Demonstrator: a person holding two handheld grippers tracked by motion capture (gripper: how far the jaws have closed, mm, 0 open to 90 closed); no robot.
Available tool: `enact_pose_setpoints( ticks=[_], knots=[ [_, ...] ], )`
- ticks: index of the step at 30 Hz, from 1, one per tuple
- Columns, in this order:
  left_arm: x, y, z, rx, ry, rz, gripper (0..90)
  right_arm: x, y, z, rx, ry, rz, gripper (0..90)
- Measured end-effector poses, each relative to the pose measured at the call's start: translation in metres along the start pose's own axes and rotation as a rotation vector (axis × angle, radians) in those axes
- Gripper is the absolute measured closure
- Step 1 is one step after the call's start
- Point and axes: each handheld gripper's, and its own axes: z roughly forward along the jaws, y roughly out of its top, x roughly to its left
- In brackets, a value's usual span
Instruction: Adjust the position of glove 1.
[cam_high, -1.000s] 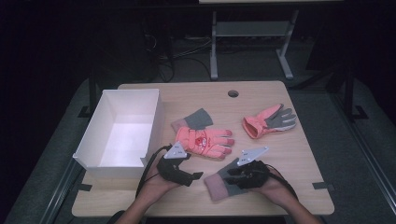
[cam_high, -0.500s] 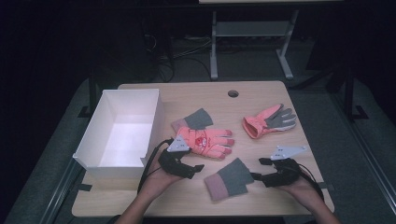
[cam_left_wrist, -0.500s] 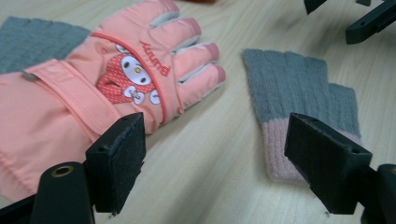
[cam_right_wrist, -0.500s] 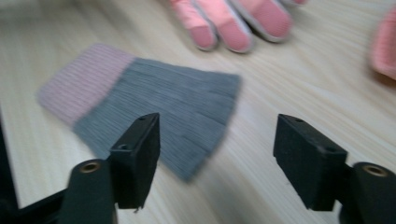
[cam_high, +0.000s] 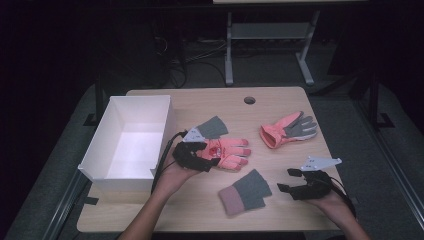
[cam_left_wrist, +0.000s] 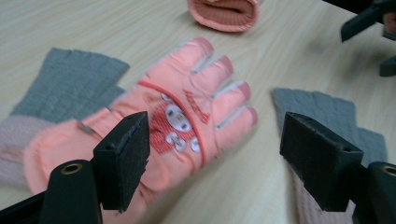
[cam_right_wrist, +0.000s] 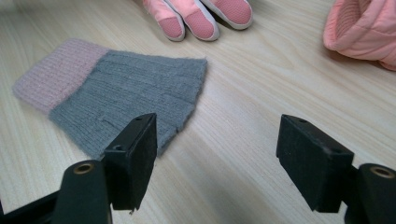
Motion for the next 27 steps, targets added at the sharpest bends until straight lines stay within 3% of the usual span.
enact_pose_setpoints(
  ticks=[5, 10, 14, 19, 25, 26, 27],
  knots=[
    [0.012, 0.015, 0.009, -0.001, 0.015, -0.012, 28.8, -0.001, 0.0, 0.0, -0.002, 0.001, 0.007, 29.0],
    [0.025, 0.033, 0.016, 0.007, 0.042, 0.005, 36.5, -0.001, 0.0, 0.001, 0.001, 0.004, 0.006, 29.2],
    [0.035, 0.044, 0.024, 0.007, 0.031, -0.025, 43.3, -0.001, 0.0, 0.002, 0.001, 0.007, 0.004, 29.6],
    [0.051, 0.052, 0.04, 0.071, 0.076, 0.009, 51.2, -0.001, 0.0, 0.002, 0.002, 0.012, 0.003, 29.9],
    [0.073, 0.053, 0.062, 0.155, 0.135, -0.018, 70.3, -0.001, 0.0, 0.002, 0.002, 0.013, 0.003, 30.1],
    [0.076, 0.053, 0.064, 0.17, 0.145, -0.018, 78.5, -0.002, 0.0, 0.002, 0.001, 0.014, 0.004, 30.2],
    [0.079, 0.053, 0.067, 0.176, 0.16, -0.02, 78.5, -0.002, 0.0, 0.002, 0.001, 0.014, 0.004, 30.2]
  ],
)
